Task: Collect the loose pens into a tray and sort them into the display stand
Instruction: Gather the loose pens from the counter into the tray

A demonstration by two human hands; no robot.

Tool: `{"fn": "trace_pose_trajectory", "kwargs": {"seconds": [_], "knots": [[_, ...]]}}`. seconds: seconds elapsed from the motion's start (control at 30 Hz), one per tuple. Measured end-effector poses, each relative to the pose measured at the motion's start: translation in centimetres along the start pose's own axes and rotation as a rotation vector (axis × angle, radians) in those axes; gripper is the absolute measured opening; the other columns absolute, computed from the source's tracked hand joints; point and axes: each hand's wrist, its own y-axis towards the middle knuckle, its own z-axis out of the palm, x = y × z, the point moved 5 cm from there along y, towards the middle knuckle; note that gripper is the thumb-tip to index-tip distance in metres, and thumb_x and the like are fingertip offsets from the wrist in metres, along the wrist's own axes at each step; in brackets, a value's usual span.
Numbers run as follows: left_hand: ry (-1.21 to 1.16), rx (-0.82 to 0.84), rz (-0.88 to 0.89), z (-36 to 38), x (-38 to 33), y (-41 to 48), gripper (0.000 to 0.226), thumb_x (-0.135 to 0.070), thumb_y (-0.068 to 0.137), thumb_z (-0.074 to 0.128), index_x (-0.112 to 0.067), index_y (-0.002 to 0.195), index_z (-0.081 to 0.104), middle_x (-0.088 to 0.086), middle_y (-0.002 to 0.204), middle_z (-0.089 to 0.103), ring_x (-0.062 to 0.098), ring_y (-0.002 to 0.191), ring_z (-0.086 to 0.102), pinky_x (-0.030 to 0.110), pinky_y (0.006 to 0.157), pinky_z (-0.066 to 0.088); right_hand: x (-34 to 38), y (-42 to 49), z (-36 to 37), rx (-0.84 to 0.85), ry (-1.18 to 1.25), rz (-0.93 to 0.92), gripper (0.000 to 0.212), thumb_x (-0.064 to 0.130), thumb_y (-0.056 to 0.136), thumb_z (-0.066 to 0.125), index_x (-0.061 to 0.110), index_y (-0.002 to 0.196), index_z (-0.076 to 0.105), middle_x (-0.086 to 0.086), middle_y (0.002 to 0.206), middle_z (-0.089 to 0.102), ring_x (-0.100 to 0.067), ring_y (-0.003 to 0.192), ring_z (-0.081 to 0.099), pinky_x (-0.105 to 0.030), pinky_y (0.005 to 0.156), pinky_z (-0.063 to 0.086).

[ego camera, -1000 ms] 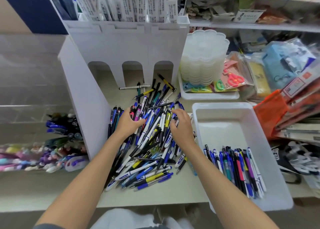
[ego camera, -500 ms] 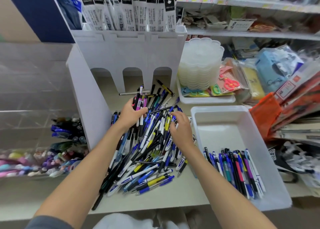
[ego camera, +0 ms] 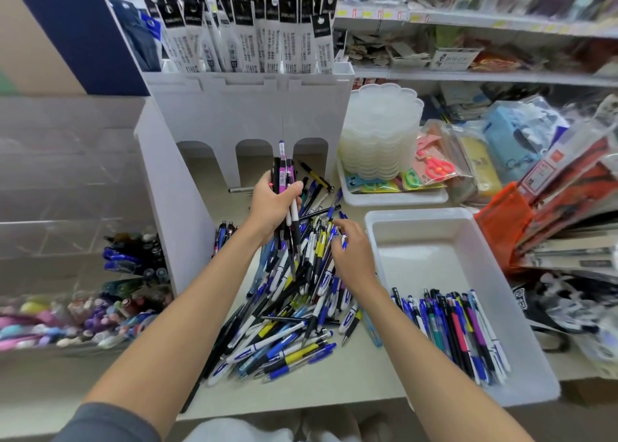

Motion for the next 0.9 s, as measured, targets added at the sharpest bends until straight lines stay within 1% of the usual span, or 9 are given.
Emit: {"fn": "trace_pose_trajectory", "kwargs": {"seconds": [0.1, 0.17, 0.33, 0.53, 0.63, 0.8, 0.87, 0.9], "knots": [[-0.057, -0.039, 0.020, 0.7, -1.1, 0.1, 0.018, -0.009, 0.092, 0.066, -0.012, 0.105, 0.054, 0.007, 0.083, 0.061, 0.014, 0.067, 0.062, 0.040, 0.074, 0.058, 0.3, 0.1, -0.8, -0.015, 0.044, 0.010, 0.034, 0.007, 0.098, 0.046, 0.016, 0.128, 0.058, 0.002, 0.126, 0.058, -0.011, 0.118, 0.051, -0.026, 0.101, 0.040], [-0.085, -0.067, 0.032, 1.0, -1.5, 0.0, 0.016, -0.008, 0.092, 0.066, -0.011, 0.102, 0.054, 0.008, 0.082, 0.061, 0.014, 0.065, 0.062, 0.040, 0.073, 0.058, 0.6, 0.1, -1.4, -0.029, 0.067, 0.010, 0.031, 0.009, 0.099, 0.046, 0.015, 0.127, 0.059, 0.002, 0.122, 0.059, -0.011, 0.113, 0.053, -0.028, 0.100, 0.043], [-0.062, -0.086, 0.073, 2.0, -2.2, -0.6, 0.016, -0.008, 0.092, 0.066, -0.014, 0.099, 0.054, 0.007, 0.082, 0.061, 0.015, 0.065, 0.062, 0.033, 0.069, 0.057, 1.1, -0.1, -3.6, -0.083, 0.119, -0.035, 0.026, 0.018, 0.102, 0.048, 0.012, 0.123, 0.062, 0.007, 0.110, 0.058, -0.008, 0.102, 0.055, -0.025, 0.093, 0.045], [-0.038, -0.054, 0.129, 5.8, -3.9, -1.6, 0.015, -0.008, 0.092, 0.066, -0.015, 0.098, 0.054, 0.003, 0.076, 0.060, 0.012, 0.062, 0.061, 0.033, 0.068, 0.056, 0.3, -0.8, -7.2, -0.094, 0.177, -0.051, 0.032, 0.027, 0.101, 0.044, 0.016, 0.125, 0.061, 0.007, 0.116, 0.061, -0.006, 0.109, 0.054, -0.024, 0.094, 0.043], [-0.041, -0.046, 0.094, 9.1, -2.6, -3.5, 0.014, -0.008, 0.093, 0.066, -0.012, 0.099, 0.053, 0.003, 0.076, 0.059, 0.009, 0.059, 0.061, 0.032, 0.066, 0.055, -1.4, -1.5, -9.9, -0.081, 0.233, -0.031, 0.041, 0.037, 0.096, 0.040, 0.018, 0.125, 0.061, 0.004, 0.121, 0.064, -0.010, 0.114, 0.058, -0.028, 0.097, 0.046], [-0.098, -0.082, -0.029, 15.9, 1.4, -7.6, 0.014, -0.007, 0.092, 0.066, -0.009, 0.097, 0.053, 0.007, 0.073, 0.059, 0.011, 0.055, 0.060, 0.029, 0.059, 0.053, -6.3, -3.5, -15.7, -0.045, 0.237, 0.022, 0.033, 0.039, 0.091, 0.040, 0.028, 0.114, 0.061, 0.002, 0.113, 0.067, -0.016, 0.107, 0.062, -0.037, 0.097, 0.049], [-0.111, -0.080, -0.072, 18.5, 2.6, -8.9, 0.014, -0.006, 0.092, 0.065, -0.011, 0.094, 0.053, 0.006, 0.073, 0.059, 0.012, 0.057, 0.060, 0.028, 0.059, 0.053, -8.2, -4.4, -17.8, -0.031, 0.217, 0.047, 0.031, 0.040, 0.091, 0.040, 0.029, 0.111, 0.060, 0.004, 0.109, 0.067, -0.017, 0.105, 0.062, -0.038, 0.096, 0.049], [-0.119, -0.077, -0.096, 20.1, 3.3, -9.7, 0.015, -0.006, 0.092, 0.065, -0.012, 0.094, 0.052, 0.006, 0.074, 0.059, 0.013, 0.059, 0.060, 0.029, 0.062, 0.053, -9.2, -4.9, -18.9, -0.021, 0.219, 0.064, 0.030, 0.041, 0.091, 0.041, 0.030, 0.111, 0.060, 0.006, 0.108, 0.066, -0.016, 0.105, 0.062, -0.038, 0.096, 0.049]]}}
